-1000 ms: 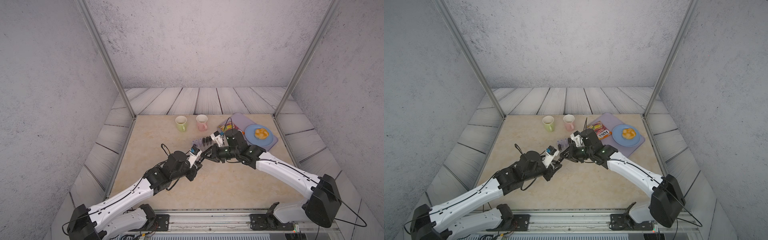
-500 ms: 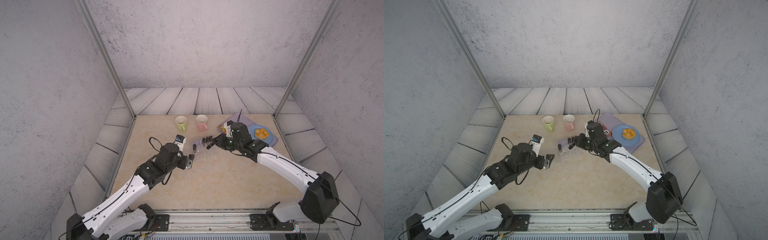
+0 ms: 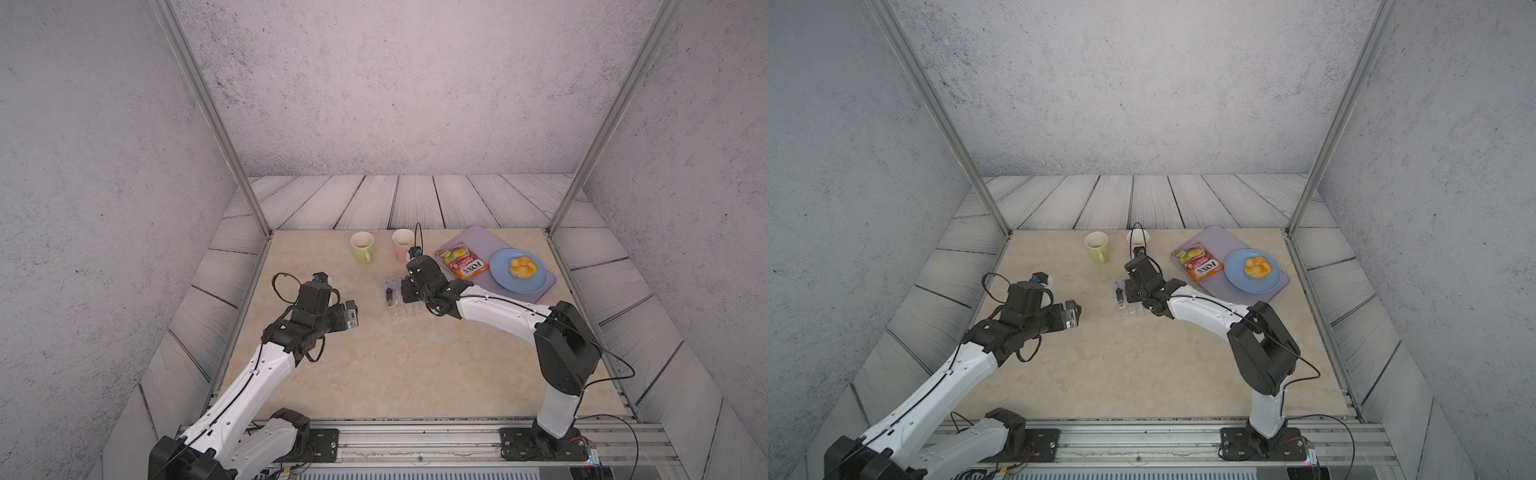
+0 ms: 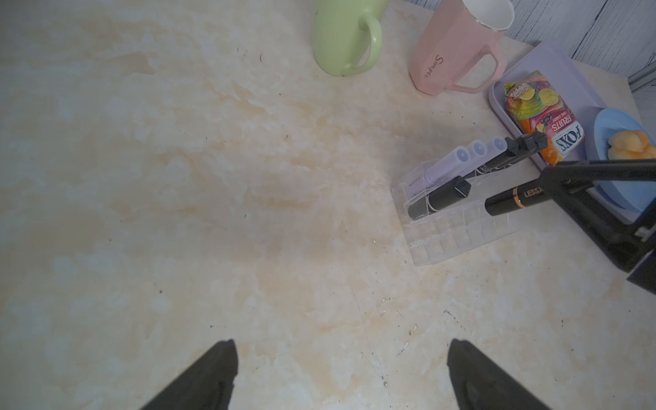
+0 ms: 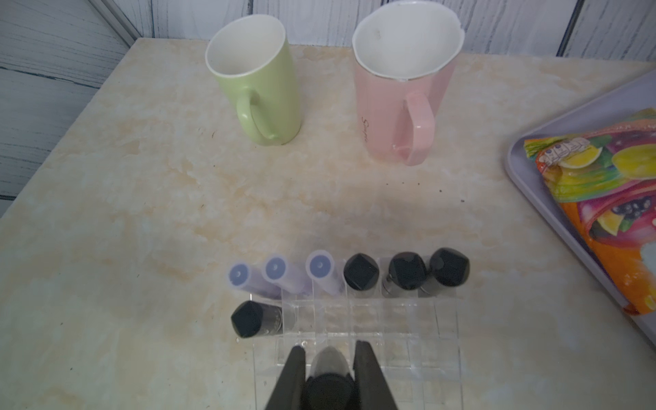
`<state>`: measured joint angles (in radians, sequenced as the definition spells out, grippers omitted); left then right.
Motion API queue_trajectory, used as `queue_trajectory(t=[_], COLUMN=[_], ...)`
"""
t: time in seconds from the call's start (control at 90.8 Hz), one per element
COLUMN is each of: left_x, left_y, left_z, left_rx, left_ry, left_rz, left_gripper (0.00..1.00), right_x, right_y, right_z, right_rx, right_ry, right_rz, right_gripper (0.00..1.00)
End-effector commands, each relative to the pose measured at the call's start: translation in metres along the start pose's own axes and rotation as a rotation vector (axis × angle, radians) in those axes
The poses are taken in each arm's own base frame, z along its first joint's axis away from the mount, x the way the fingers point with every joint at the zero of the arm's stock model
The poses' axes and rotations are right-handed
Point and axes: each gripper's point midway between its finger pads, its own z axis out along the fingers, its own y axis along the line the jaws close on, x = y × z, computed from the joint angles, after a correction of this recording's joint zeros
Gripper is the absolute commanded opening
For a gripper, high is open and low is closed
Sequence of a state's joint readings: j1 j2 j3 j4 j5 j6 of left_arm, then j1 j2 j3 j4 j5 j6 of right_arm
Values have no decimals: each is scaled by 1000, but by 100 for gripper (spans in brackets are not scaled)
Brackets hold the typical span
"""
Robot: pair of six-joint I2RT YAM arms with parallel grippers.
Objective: Arrange the lipsticks in the organizer
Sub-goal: Place the lipstick in the storage box.
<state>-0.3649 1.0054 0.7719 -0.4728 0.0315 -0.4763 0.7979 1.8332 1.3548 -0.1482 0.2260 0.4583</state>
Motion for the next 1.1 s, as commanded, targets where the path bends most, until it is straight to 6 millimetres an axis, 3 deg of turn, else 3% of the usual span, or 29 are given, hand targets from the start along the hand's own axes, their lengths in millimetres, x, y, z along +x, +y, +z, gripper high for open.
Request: queue_trajectory(t=[0.0, 0.859, 0.903, 0.991, 1.09], left_x=[1, -2, -2, -2, -2], left_y=[2, -4, -4, -4, -3], left_z=[1, -1, -1, -1, -1], left_rx=[5, 50, 51, 51, 50], left_ry=[8, 2, 0, 0, 0], left_rz=[-15, -2, -2, -2, -3], left_gripper=[98, 96, 96, 96, 96], right_x=[-13, 17, 16, 12, -1], right_y=[12, 13, 14, 17, 19], right_z=[2, 40, 39, 34, 23], right_rx=[4, 56, 57, 49, 41], right_ry=[-50, -23, -23, -18, -30], right_rz=[-28, -53, -55, -47, -24], right_gripper=[0, 0, 6, 28, 41])
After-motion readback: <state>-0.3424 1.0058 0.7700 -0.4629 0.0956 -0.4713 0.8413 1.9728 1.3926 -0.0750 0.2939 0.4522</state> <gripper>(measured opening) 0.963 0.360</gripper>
